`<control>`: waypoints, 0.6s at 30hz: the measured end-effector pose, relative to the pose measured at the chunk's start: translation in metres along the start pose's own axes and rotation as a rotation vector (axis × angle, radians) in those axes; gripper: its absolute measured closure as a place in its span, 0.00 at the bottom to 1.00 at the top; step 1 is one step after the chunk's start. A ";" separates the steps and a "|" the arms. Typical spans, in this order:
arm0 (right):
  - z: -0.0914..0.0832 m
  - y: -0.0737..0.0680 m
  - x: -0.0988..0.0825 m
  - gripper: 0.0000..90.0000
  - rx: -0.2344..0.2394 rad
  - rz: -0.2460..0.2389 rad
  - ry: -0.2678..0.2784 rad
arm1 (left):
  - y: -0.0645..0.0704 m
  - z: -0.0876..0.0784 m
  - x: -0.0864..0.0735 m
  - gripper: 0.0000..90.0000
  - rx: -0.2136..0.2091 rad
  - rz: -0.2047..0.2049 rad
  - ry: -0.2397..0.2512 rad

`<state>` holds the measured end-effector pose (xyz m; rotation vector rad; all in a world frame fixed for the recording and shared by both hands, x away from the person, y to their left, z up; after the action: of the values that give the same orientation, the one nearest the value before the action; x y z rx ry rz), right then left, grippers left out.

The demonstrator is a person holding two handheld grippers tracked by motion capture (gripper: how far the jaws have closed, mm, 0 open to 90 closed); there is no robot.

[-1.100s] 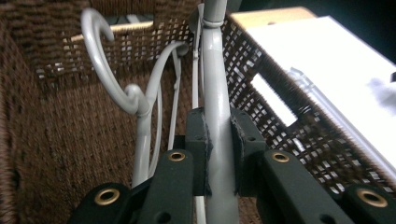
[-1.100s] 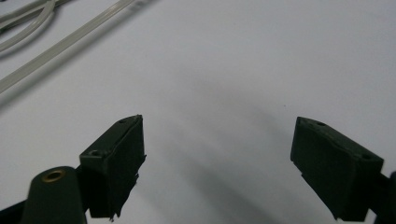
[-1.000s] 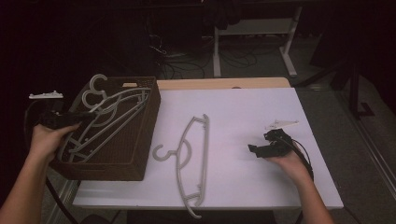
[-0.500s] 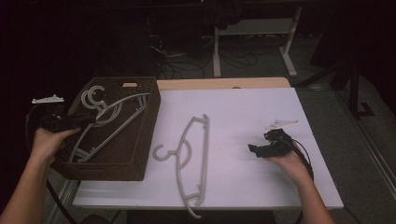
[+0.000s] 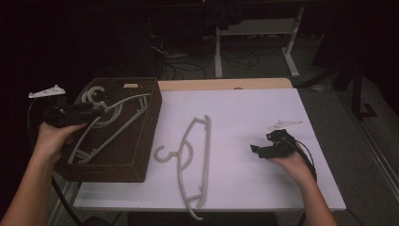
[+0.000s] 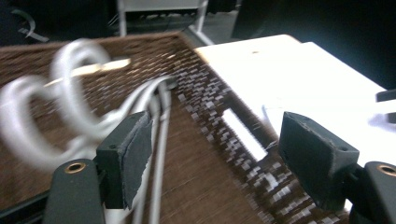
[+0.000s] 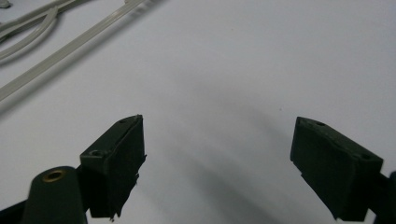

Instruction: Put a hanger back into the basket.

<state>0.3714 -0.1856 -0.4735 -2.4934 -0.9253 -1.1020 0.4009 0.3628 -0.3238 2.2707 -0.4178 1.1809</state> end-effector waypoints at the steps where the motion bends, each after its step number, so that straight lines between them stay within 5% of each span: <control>1: 0.000 0.000 0.000 0.19 0.001 -0.003 0.001 | 0.007 0.003 0.001 0.26 -0.012 0.009 0.003; 4: -0.001 0.000 0.001 0.19 0.005 -0.004 0.003 | 0.021 0.009 0.003 0.24 -0.037 0.020 0.005; 5: -0.001 -0.001 0.002 0.19 0.009 -0.006 0.009 | 0.042 0.018 0.005 0.23 -0.071 0.038 0.003; 6: -0.002 -0.001 0.002 0.19 0.010 -0.005 0.009 | 0.049 0.021 0.006 0.22 -0.083 0.042 0.004; 18: -0.004 -0.004 0.007 0.20 0.023 -0.019 0.019 | 0.115 0.070 0.000 0.09 -0.190 0.076 -0.016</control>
<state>0.3704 -0.1817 -0.4654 -2.4566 -0.9536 -1.1120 0.3898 0.2288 -0.3198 2.1178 -0.6011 1.1107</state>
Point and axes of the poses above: each handheld gripper's, and its own axes: z roughly forward along the jaws, x roughly out of its top, y roughly to its right, the point moved 6 cm from there along z, roughly forward along the jaws, and after that the axes turned 9 degrees about -z, right-handed, at the moved point
